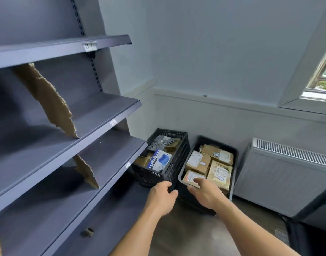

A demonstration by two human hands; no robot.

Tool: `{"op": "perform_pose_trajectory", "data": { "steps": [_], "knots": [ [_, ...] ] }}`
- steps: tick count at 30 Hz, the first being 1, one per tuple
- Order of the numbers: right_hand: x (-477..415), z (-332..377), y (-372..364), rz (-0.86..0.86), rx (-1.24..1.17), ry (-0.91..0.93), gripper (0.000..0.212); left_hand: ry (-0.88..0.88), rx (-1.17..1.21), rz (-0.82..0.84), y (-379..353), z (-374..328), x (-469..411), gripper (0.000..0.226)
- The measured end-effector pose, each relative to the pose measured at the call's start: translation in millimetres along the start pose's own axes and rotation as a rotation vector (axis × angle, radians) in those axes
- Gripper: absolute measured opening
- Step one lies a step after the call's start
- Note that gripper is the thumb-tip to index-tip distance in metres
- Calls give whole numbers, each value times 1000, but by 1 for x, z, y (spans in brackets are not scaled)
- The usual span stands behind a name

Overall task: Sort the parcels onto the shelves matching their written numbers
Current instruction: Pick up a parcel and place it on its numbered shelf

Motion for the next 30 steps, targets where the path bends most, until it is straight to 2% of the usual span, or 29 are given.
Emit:
{"op": "perform_pose_trajectory", "data": {
  "steps": [5,9,15,20,27,30],
  "knots": [
    [-29,-58,16,-14,-85,-107,62,-25,-6,69,-43,-40,-28,49],
    [-44,-92,30,-28,-125,-192,50,-48,-6,133,-74,-64,-48,48],
    [-73,-137,32,-63,-151,-320,53,-87,-37,234,-114,-84,-92,48],
    [-109,-153,37,-97,-192,-439,55,-90,-39,315,-146,-96,-144,51],
    [-159,-174,47,-123,-179,-566,47,-127,-101,424,-191,-113,-221,50],
    [-176,-189,43,-126,-180,-620,53,-124,-120,474,-215,-111,-246,51]
  ]
}}
Point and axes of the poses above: each hand's wrist, its own x-axis away from the middle knuckle, its own y-axis out of the back of the hand, z = x × y, the point moved 6 cm from there along -x, towards the middle knuckle, and after that the axes turned 9 degrees about -z, right-handed, at the moved point
